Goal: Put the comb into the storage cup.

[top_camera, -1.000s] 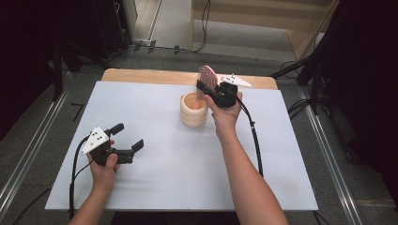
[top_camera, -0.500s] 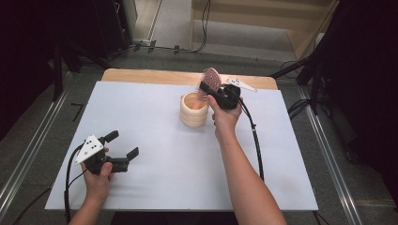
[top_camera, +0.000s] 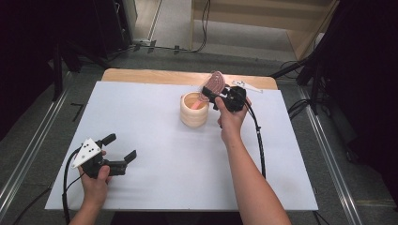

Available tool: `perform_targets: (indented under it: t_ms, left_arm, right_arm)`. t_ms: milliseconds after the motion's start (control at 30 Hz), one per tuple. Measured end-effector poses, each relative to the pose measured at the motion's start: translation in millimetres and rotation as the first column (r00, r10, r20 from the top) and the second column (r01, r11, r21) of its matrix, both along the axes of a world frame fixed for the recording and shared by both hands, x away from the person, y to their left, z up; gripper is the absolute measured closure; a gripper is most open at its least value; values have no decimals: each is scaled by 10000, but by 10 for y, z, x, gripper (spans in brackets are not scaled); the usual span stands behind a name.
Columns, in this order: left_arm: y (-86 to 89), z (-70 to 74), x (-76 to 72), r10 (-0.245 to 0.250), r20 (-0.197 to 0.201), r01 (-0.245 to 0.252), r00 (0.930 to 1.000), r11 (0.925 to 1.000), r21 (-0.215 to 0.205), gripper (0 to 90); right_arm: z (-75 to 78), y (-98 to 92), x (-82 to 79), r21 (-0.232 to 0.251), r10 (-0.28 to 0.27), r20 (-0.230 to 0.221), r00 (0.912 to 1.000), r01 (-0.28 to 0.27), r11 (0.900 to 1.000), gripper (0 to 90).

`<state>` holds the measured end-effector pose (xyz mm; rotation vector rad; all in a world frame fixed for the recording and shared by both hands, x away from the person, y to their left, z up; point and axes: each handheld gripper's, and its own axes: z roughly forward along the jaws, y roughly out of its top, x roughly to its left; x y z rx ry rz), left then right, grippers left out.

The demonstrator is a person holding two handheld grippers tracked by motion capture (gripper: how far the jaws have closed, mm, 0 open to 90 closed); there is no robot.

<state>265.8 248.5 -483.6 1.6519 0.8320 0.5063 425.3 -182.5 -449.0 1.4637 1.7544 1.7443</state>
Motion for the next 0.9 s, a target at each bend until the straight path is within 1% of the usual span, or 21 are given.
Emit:
perform_targets:
  t_ms: [33,67,100,167,233,267,300,367,400,467,500,567,600,633,667,733,767,800,833,867,900]
  left_arm:
    - [20,-1,-12,0,7,0,10000,10000,58,0]
    - [20,-1,-12,0,7,0,10000,10000,58,0]
    - [35,-2,-24,18,13,-18,10000,10000,25,0]
    - [42,-2,-28,33,3,-33,10000,10000,30,0]
    - [53,1,-38,69,15,-69,10000,10000,-25,0]
    - [61,5,-43,62,30,-62,10000,10000,24,0]
    - [68,7,-52,77,55,-78,10000,10000,3,0]
    - [72,8,-53,74,66,-74,10000,10000,9,0]
    - [74,6,-60,95,59,-95,9999,10000,25,0]
    - [74,4,-63,75,55,-75,10000,10000,13,0]
    - [70,5,-71,61,100,-62,9999,9999,81,0]
    - [71,6,-76,47,102,-48,9999,9999,111,0]
    - [75,6,-78,20,109,-21,9999,9999,118,0]
    - [78,6,-80,21,122,-23,9999,9999,147,0]
    - [83,5,-83,49,121,-51,9999,9998,169,0]
    - [94,-3,-88,65,82,-66,9999,9999,126,0]
    - [101,-7,-90,76,78,-77,9999,9999,110,0]
    - [101,-7,-90,76,78,-77,9999,9999,110,0]
    - [106,-6,-95,64,92,-65,9999,9999,130,0]
    - [106,-6,-95,64,92,-65,9999,9999,130,0]
    - [104,-9,-97,95,93,-97,9999,9998,149,0]
  right_arm:
    - [4,-24,-35,-173,48,99,9999,-46,9998,13]
    - [4,-24,-35,-173,48,99,9999,-46,9998,13]
    - [11,-56,-84,-336,176,278,9995,-166,9993,0]
    - [16,-66,-101,-405,150,314,9994,-137,9991,0]
    - [26,-98,-158,-470,221,471,9986,-199,9987,0]
    - [27,-115,-183,-519,330,618,9975,-298,9982,0]
    - [35,-144,-245,-629,392,785,9961,-343,9974,0]
    - [38,-158,-275,-682,376,863,9956,-318,9972,0]
    - [36,-188,-327,-797,396,982,9944,-318,9963,0]
    - [34,-201,-351,-873,388,1015,9941,-300,9957,0]
    - [27,-226,-403,-989,386,1122,9929,-274,9947,0]
    - [19,-250,-468,-998,361,1159,9926,-246,9947,0]
    - [19,-250,-468,-998,361,1159,9926,-246,9947,0]
    - [3,-280,-538,-1003,367,1256,9914,-241,9947,0]
    - [3,-280,-538,-1003,367,1256,9914,-241,9947,0]
    - [-29,-311,-604,-986,371,1319,9906,-242,9948,0]
    - [-65,-331,-664,-1144,334,1355,9902,-178,9933,0]
    - [-65,-331,-664,-1144,334,1355,9902,-178,9933,0]
    - [-100,-351,-716,-1289,347,1337,9904,-173,9915,0]
    - [-100,-351,-716,-1289,347,1337,9904,-173,9915,0]
    - [-128,-371,-767,-1455,375,1341,9903,-177,9892,0]
